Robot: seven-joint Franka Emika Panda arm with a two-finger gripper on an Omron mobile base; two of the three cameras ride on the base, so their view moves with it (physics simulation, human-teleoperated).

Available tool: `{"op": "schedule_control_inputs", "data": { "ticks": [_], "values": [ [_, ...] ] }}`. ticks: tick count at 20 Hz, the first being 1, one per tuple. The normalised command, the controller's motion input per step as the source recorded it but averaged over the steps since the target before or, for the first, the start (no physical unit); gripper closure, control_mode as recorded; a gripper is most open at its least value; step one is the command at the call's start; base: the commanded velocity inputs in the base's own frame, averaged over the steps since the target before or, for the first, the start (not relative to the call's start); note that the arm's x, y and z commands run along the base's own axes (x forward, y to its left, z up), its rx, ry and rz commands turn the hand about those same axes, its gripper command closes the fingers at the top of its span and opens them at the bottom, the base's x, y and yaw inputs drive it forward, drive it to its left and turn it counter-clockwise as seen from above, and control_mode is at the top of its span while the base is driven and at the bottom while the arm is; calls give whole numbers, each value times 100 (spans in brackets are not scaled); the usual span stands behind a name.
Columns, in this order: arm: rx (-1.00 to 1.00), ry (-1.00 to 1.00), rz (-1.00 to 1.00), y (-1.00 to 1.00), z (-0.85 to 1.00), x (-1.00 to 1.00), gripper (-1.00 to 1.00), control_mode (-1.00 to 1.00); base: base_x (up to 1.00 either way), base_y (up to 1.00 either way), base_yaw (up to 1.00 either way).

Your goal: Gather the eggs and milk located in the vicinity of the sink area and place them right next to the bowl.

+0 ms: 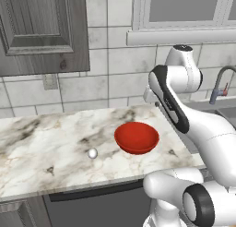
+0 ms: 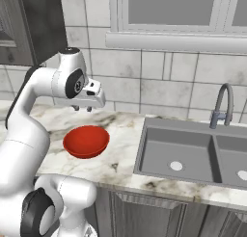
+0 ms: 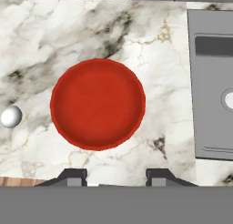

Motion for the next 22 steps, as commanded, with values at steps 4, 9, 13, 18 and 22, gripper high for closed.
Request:
{"op": "schedule_control_inputs", "data": {
  "ticks": [4,9,13,18,22],
  "values": [
    [0,1,0,2,0,-1,-100,-100,0,0,0],
    [0,0,0,8,0,0,-100,-100,0,0,0],
    [-4,4,0,46,-20,0,-100,-100,0,0,0],
    [-5,7,0,55,-33,0,-100,-100,0,0,0],
    [-7,1,0,72,-12,0,-100,-100,0,0,0]
  ]
}}
